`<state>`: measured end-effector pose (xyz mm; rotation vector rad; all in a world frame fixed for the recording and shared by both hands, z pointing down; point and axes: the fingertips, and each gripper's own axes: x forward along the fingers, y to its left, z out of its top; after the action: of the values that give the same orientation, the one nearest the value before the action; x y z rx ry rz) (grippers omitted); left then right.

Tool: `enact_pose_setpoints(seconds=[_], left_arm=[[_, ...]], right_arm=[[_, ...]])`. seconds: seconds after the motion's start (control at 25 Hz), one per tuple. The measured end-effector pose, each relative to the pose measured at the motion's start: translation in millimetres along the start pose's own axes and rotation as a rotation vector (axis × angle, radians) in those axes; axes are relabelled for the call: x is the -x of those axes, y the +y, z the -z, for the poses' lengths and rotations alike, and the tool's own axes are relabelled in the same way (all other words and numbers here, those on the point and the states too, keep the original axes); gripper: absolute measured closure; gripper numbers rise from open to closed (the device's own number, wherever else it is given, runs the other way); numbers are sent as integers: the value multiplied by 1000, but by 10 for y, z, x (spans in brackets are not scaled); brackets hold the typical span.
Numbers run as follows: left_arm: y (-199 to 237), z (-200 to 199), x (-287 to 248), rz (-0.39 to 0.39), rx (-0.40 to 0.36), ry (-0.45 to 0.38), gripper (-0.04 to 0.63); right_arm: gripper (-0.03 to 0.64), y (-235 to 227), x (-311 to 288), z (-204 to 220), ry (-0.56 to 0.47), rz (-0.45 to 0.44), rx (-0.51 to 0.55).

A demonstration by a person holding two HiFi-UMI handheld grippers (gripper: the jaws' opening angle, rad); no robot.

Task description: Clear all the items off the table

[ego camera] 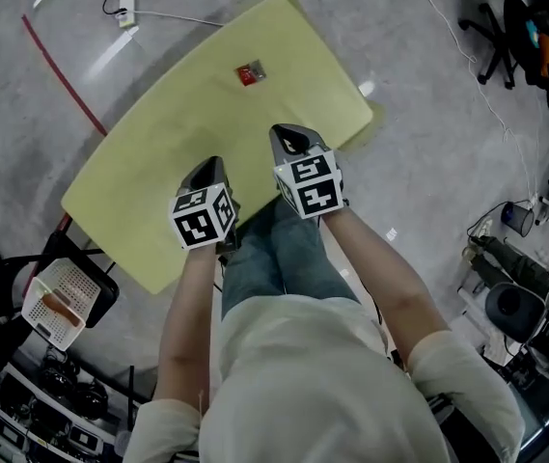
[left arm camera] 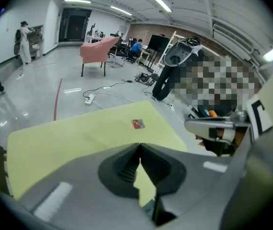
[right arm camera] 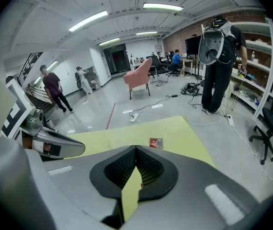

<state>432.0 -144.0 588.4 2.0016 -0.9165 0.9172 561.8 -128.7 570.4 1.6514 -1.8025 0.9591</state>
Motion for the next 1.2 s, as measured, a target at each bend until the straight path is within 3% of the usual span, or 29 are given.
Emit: enact_pose_setpoints(seconds=[0.2, 0.84, 1.2], left_arm=[[90, 50, -218, -18, 32, 23, 586], [333, 235, -895, -20, 54, 74, 586], [486, 382, -1180, -24, 107, 93, 586]], right_arm=[[614, -177, -393, 20, 42, 6, -2], [498, -506, -1534, 154, 107, 23, -41], [472, -606, -2089, 169, 126, 21, -29]])
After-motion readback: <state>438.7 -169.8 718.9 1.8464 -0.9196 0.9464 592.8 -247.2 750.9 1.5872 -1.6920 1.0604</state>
